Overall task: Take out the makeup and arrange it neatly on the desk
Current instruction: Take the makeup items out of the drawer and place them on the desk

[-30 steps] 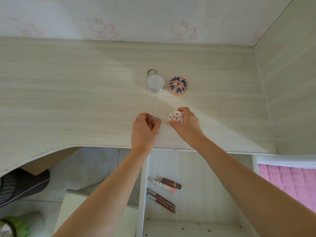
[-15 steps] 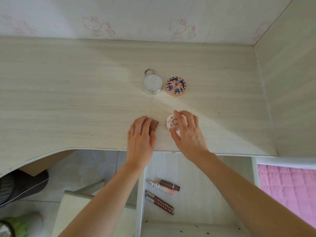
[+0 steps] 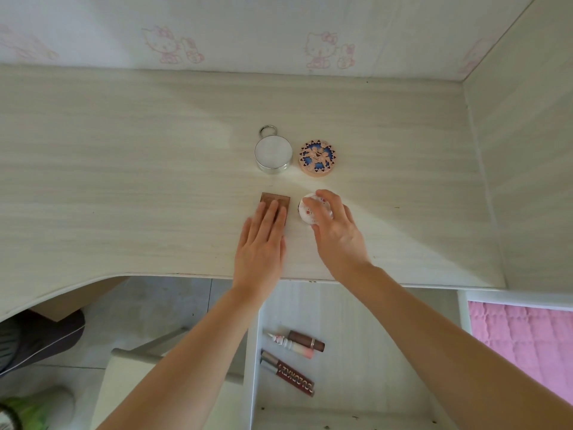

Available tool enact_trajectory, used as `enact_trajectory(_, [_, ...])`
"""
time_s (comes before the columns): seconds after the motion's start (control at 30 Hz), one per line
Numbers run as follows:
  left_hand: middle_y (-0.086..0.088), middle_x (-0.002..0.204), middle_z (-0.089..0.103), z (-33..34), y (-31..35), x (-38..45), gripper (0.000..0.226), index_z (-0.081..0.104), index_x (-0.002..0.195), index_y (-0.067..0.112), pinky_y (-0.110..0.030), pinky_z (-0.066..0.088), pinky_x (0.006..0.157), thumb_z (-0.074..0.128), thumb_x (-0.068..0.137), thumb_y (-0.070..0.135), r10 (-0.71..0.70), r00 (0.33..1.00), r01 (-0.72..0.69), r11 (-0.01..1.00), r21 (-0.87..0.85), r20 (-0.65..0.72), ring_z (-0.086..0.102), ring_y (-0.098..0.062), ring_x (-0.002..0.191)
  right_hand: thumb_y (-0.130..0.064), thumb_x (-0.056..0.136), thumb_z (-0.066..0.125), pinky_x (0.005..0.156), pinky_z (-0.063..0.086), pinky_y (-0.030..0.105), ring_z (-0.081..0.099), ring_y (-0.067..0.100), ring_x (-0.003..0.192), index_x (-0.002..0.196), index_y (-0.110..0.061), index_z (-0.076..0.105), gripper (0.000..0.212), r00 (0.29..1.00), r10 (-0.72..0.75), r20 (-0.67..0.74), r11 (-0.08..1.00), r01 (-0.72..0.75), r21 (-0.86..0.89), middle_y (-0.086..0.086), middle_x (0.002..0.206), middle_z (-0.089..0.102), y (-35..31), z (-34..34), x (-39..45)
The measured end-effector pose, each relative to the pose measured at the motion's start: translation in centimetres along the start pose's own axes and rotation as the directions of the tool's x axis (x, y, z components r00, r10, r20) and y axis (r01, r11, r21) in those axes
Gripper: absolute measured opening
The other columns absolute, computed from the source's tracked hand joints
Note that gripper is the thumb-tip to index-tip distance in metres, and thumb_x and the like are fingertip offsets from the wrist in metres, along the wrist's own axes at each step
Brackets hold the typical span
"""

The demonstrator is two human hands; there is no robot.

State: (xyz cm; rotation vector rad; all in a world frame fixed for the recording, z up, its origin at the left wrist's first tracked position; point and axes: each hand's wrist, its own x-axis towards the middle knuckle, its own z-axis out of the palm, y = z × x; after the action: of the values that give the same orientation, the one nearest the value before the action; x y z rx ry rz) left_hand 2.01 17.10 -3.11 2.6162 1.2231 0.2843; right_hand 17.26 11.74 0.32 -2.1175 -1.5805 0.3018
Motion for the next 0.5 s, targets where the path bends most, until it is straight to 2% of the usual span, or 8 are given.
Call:
enact_trajectory(0.17, [-0.007, 0.157, 0.028, 0.4, 0.7, 2.2, 0.055, 0.03, 0.149, 0.01, -0.043, 0.025, 0.116, 0.038, 0.096, 0.025, -0.041, 0.999, 0.04, 0.999, 0.004, 0.024, 0.019, -0.023, 0.147, 0.013, 0.073, 0.063, 0.064, 0.057, 0.037, 0.054, 0.033, 0.102, 0.122, -0.019, 0.053, 0.059, 1.0, 0.005, -0.027, 1.0, -0.005, 0.015, 0.007, 0.134, 0.045, 0.6, 0.2, 1.6])
enact_trajectory(0.3, [-0.007, 0.156, 0.029, 0.7, 0.7, 3.2, 0.056, 0.034, 0.147, 0.01, -0.045, 0.028, 0.115, 0.036, 0.094, 0.026, -0.062, 0.998, 0.062, 0.998, 0.024, 0.022, 0.022, -0.023, 0.146, 0.013, 0.075, 0.061, 0.071, 0.056, 0.036, 0.053, 0.034, 0.103, 0.123, -0.019, 0.052, 0.059, 0.999, 0.027, -0.043, 0.999, -0.025, 0.027, 0.007, 0.137, 0.043, 1.1, 0.5, 3.0])
enact_trajectory(0.5, [-0.006, 0.157, 0.027, 0.6, 1.0, 3.9, 0.057, 0.032, 0.148, 0.011, -0.047, 0.019, 0.116, 0.037, 0.094, 0.028, -0.089, 0.996, 0.089, 0.995, 0.034, 0.014, 0.018, -0.024, 0.147, 0.012, 0.078, 0.059, 0.076, 0.055, 0.04, 0.051, 0.036, 0.108, 0.126, -0.018, 0.054, 0.058, 0.998, 0.055, -0.04, 0.996, -0.052, 0.066, 0.008, 0.139, 0.042, 1.2, 0.6, 4.0])
